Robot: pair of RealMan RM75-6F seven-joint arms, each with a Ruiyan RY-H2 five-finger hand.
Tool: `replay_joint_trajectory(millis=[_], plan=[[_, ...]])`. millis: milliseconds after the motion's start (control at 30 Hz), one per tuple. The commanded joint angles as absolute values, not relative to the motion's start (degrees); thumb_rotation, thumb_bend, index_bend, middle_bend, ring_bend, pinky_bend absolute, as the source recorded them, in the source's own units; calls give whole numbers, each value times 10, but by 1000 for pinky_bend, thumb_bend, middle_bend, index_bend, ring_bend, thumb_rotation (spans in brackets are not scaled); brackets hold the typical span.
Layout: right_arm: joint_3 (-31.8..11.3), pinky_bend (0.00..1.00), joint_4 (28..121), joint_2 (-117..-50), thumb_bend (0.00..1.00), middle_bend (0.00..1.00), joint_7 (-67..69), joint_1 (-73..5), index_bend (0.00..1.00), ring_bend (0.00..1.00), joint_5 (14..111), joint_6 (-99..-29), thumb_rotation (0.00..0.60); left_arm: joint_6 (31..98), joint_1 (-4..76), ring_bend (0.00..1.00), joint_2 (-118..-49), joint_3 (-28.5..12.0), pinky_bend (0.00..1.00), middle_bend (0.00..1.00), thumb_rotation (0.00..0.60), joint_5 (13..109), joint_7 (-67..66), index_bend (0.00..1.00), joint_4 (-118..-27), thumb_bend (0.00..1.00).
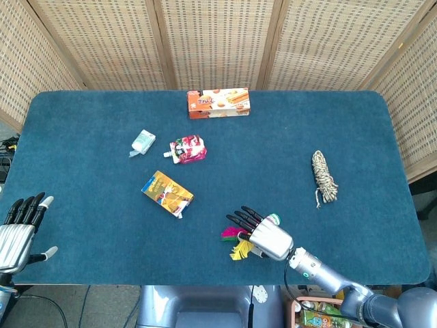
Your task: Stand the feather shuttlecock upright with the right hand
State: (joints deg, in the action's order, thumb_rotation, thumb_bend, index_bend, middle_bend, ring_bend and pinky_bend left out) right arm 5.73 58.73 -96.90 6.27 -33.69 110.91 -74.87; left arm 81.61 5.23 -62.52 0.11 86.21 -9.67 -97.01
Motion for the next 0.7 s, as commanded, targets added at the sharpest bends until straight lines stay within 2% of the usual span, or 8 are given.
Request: replay_joint_trajectory(millis=[33,267,467,700], plan=[[59,0,583,-973,409,0,63,-339,509,0,1108,-752,600,815,53,0,-624,1,0,0,600,861,-96,0,-970,0],[60,0,576,-980,480,0,66,-342,607,0,1102,-754,600,814,54,0,-624,1,0,0,600,860,-95,0,-970,0],[53,0,579,-984,486,0,76,-344,653,0,1090,-762,600,813,54,0,-623,1,0,0,600,858,-95,0,-969,0],[6,0,644,-970,487,0,133,-354,675,0,1025,-749,600,813,55,0,-623,2,0,0,600,859,-95,0,-971,0]])
